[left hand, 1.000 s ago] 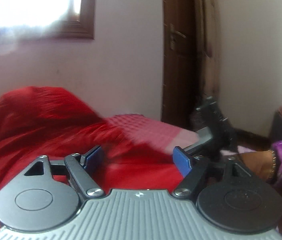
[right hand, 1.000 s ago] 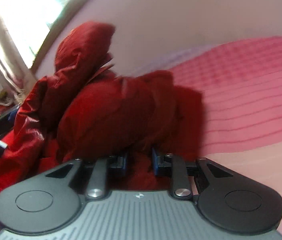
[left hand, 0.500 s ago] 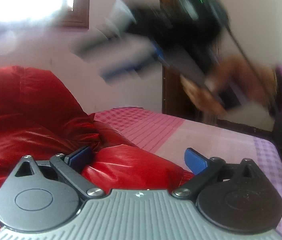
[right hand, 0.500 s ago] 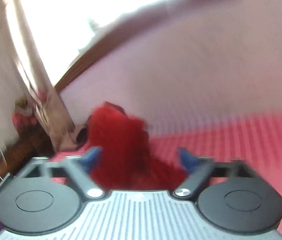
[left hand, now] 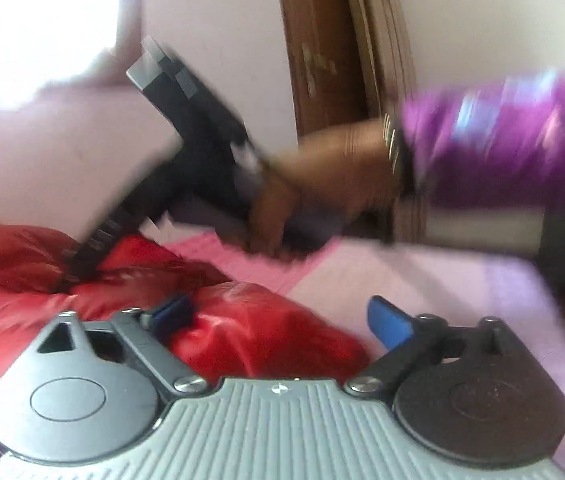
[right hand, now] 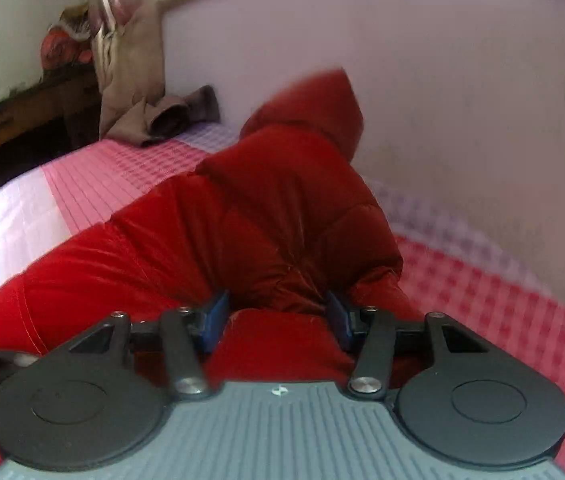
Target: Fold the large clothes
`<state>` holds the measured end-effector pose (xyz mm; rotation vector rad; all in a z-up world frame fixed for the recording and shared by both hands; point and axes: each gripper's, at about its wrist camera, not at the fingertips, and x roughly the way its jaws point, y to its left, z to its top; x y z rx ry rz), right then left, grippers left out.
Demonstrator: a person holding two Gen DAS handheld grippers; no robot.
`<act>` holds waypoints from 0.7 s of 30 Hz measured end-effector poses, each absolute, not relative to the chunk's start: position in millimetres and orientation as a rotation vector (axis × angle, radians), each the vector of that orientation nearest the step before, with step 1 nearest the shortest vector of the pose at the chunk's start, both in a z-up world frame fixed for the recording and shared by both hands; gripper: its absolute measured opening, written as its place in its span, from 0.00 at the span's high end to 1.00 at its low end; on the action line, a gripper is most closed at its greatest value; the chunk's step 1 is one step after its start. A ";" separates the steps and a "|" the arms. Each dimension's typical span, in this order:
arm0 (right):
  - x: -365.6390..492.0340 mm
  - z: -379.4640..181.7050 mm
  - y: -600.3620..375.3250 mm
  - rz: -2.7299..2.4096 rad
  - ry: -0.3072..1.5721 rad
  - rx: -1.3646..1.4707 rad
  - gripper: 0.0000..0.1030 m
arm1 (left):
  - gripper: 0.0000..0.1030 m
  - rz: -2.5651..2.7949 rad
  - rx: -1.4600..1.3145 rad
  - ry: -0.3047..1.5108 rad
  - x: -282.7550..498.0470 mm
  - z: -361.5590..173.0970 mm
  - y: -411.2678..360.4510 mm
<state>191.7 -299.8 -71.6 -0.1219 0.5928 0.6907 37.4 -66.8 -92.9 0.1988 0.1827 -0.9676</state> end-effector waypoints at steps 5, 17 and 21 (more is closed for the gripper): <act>202.0 -91.7 -333.2 0.718 0.534 0.023 0.50 | 0.26 -0.806 0.036 0.140 30.2 -77.5 -27.7; 187.7 -141.7 -364.0 0.698 0.335 0.070 0.50 | 0.38 -0.829 0.034 0.268 73.6 -99.1 -37.1; 185.1 -136.0 -365.2 0.674 0.341 0.052 0.47 | 0.38 -0.838 0.058 0.294 77.1 -103.5 -46.0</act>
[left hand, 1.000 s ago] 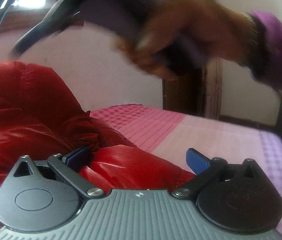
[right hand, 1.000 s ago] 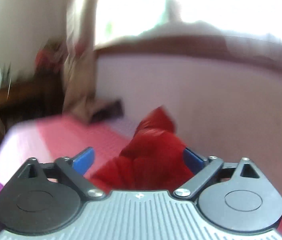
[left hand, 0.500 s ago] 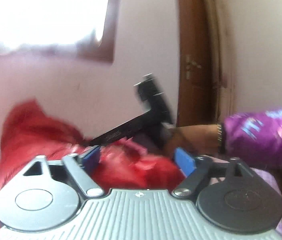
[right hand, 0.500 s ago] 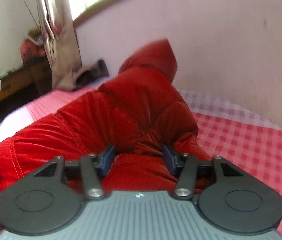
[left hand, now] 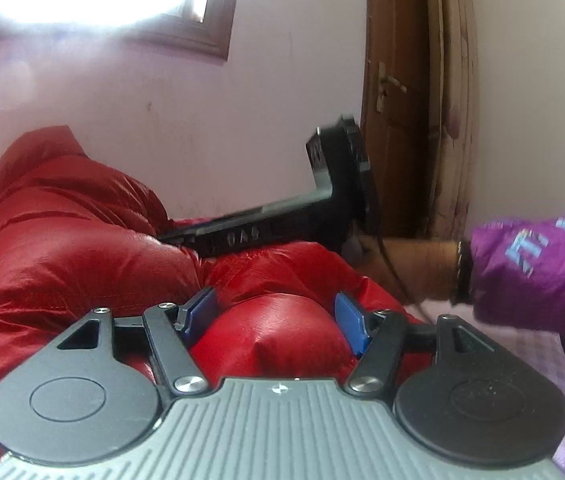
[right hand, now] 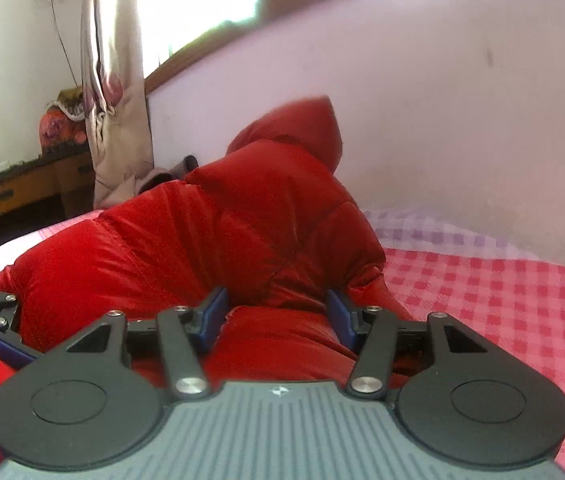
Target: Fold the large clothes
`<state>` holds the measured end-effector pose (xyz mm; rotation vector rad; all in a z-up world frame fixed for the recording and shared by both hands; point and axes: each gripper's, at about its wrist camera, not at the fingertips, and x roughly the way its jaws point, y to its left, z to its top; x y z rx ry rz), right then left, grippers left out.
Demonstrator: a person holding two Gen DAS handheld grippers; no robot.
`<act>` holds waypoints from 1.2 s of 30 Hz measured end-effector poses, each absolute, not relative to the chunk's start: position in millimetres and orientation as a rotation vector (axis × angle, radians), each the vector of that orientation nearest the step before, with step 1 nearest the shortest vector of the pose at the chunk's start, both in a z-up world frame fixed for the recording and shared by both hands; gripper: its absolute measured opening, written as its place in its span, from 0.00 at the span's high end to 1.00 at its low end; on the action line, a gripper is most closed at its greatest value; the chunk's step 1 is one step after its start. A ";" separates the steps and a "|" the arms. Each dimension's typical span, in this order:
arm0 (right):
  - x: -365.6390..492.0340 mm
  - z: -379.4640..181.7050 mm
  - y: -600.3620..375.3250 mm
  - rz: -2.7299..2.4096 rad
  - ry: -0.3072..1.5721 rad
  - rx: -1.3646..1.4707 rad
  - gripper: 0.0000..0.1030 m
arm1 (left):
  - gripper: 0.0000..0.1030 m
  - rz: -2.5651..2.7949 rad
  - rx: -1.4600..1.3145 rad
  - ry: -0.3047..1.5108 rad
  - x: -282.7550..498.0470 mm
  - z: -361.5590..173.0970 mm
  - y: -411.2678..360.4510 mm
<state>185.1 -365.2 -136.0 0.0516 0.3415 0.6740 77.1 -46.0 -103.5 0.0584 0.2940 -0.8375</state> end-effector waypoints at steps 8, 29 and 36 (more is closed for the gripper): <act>126.9 -76.6 -368.0 0.595 0.334 0.029 0.43 | 0.33 -0.817 0.097 0.283 77.6 -106.4 -51.7; 5.8 -72.9 -370.3 0.316 0.241 0.300 0.01 | 0.00 -0.526 0.120 0.152 -2.1 -50.2 39.0; -72.0 -85.8 -306.8 0.229 0.200 0.231 0.00 | 0.00 -0.413 0.061 0.210 5.7 -51.2 42.2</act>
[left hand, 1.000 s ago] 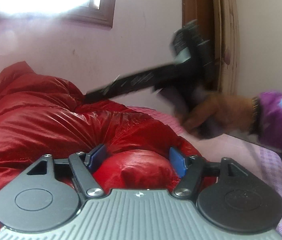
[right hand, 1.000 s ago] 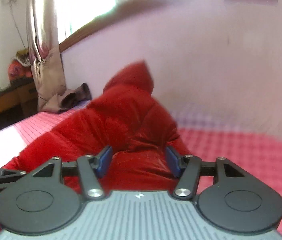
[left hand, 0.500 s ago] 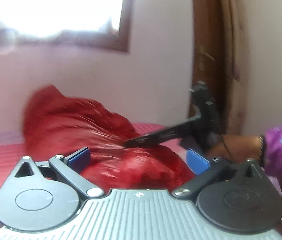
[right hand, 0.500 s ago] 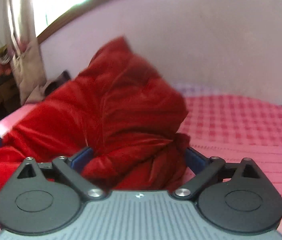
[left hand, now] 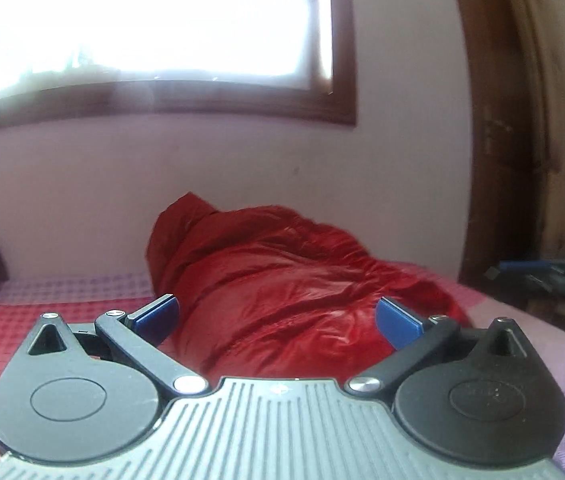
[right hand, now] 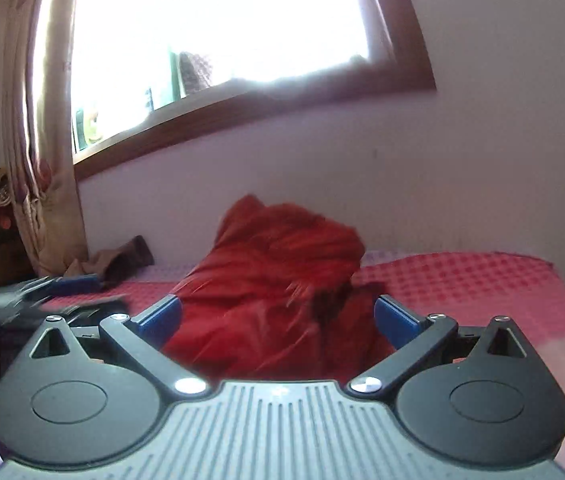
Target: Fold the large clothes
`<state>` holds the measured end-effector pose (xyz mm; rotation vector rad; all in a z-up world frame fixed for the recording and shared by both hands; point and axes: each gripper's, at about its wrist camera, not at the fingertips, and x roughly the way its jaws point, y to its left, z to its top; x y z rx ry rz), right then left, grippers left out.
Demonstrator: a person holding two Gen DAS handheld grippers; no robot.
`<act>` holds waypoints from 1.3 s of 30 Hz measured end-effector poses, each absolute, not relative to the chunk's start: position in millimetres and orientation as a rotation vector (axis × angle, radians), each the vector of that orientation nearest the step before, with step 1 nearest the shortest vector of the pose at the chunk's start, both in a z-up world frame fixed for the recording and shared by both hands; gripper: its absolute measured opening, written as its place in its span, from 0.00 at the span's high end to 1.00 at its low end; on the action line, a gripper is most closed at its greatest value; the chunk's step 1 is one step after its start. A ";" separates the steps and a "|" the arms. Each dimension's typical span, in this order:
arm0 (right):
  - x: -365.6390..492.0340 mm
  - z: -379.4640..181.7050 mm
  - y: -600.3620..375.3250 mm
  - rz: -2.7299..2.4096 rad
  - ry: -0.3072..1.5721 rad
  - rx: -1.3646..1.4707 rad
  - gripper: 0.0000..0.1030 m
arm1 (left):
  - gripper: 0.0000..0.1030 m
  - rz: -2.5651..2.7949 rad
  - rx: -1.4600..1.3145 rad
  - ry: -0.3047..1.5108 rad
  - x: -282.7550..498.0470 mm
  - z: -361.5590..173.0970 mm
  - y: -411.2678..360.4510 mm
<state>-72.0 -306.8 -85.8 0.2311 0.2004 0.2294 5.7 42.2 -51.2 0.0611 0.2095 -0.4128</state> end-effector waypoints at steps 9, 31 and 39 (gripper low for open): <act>-92.6 -85.9 -291.5 0.267 0.197 0.308 0.00 | 0.00 -0.313 0.074 0.228 0.4 -41.2 33.0; -53.3 -93.3 -309.3 0.258 0.280 0.277 0.00 | 0.00 -0.209 0.157 0.266 28.4 -52.7 10.4; 2.8 -105.5 -330.9 0.187 0.405 0.238 0.00 | 0.00 -0.241 0.163 0.253 28.6 -59.8 5.0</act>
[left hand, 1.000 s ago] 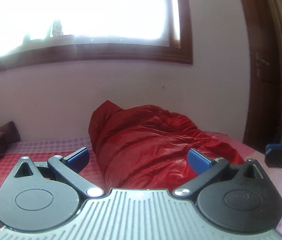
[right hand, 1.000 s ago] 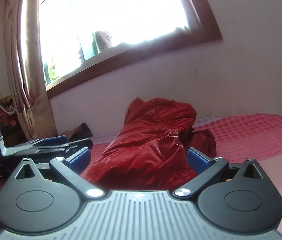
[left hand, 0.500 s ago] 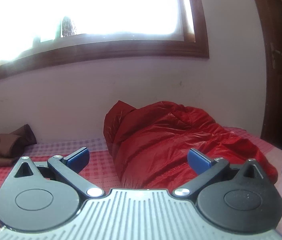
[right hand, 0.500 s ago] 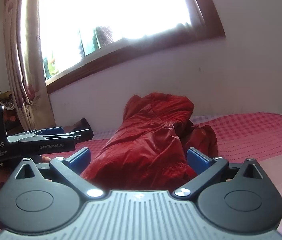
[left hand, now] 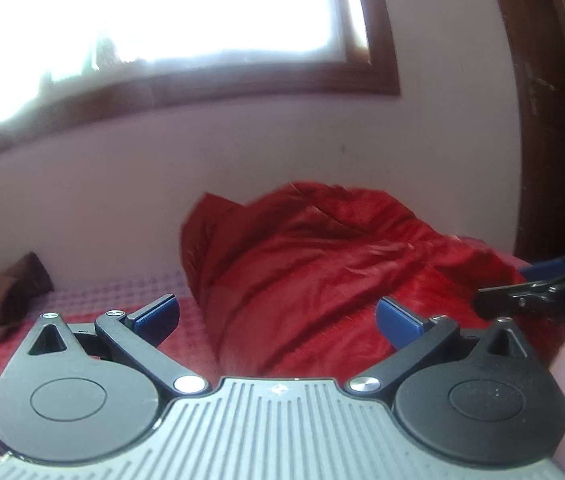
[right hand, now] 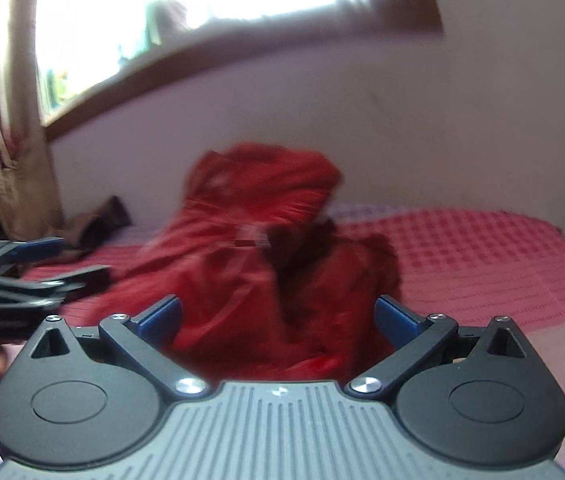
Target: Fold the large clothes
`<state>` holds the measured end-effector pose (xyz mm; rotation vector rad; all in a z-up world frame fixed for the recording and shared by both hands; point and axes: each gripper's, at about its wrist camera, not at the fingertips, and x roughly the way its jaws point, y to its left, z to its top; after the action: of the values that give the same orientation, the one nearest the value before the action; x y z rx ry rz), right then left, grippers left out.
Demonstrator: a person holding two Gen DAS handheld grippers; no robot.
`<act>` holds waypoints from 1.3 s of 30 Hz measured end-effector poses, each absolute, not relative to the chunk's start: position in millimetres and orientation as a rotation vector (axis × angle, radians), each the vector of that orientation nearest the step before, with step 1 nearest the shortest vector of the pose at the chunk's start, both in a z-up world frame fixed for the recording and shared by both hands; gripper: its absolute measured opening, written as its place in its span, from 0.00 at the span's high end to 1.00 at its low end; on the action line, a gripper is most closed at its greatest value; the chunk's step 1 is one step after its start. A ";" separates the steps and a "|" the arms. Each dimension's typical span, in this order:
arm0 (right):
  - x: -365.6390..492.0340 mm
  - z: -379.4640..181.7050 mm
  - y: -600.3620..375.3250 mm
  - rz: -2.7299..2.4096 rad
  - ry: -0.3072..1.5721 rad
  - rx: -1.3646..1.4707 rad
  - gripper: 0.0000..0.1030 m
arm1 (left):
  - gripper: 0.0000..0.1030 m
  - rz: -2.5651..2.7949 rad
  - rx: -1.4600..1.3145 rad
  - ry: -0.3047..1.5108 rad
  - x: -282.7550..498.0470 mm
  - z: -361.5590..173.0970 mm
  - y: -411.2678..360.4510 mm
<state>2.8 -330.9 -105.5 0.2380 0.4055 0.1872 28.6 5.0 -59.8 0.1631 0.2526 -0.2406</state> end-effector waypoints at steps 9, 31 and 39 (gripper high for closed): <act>49.9 -142.7 -381.9 0.314 0.603 0.436 0.00 | 0.00 -0.300 -0.136 0.447 92.8 -64.7 79.0; 117.1 -203.4 -427.3 0.661 0.695 0.828 0.00 | 0.00 -0.692 -0.328 0.729 180.0 -118.1 76.7; 99.9 -188.5 -396.6 0.653 0.617 0.625 0.00 | 0.25 -0.680 -0.233 0.626 160.3 -110.8 66.0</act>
<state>99.9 -396.6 -188.5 0.6251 0.6165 0.6528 160.3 66.0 -110.8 -0.2334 0.6259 -0.6799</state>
